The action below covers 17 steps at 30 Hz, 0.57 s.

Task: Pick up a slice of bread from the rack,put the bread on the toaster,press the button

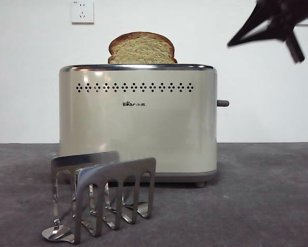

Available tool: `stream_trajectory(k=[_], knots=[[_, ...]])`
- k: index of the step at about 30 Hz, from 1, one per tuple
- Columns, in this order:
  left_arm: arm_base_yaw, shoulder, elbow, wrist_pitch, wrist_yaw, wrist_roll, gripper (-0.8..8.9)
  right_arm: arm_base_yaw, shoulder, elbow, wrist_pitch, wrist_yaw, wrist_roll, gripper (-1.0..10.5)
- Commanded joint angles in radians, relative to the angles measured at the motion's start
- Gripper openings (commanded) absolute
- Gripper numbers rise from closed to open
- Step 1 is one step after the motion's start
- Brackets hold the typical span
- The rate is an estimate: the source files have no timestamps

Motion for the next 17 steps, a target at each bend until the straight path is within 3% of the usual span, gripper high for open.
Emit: stream_trajectory(k=[1, 9, 17], knots=[[0.002, -0.046, -0.083, 0.0, 0.003, -0.048, -0.04, 0.0, 0.072, 0.018, -0.002, -0.005, -0.006, 0.0], [0.002, -0.129, -0.227, 0.0, 0.002, -0.098, -0.04, 0.001, 0.181, 0.024, 0.002, -0.005, -0.021, 0.0], [0.002, -0.137, -0.251, 0.0, 0.003, -0.124, -0.04, 0.002, 0.238, 0.024, 0.003, -0.004, -0.026, 0.0]])
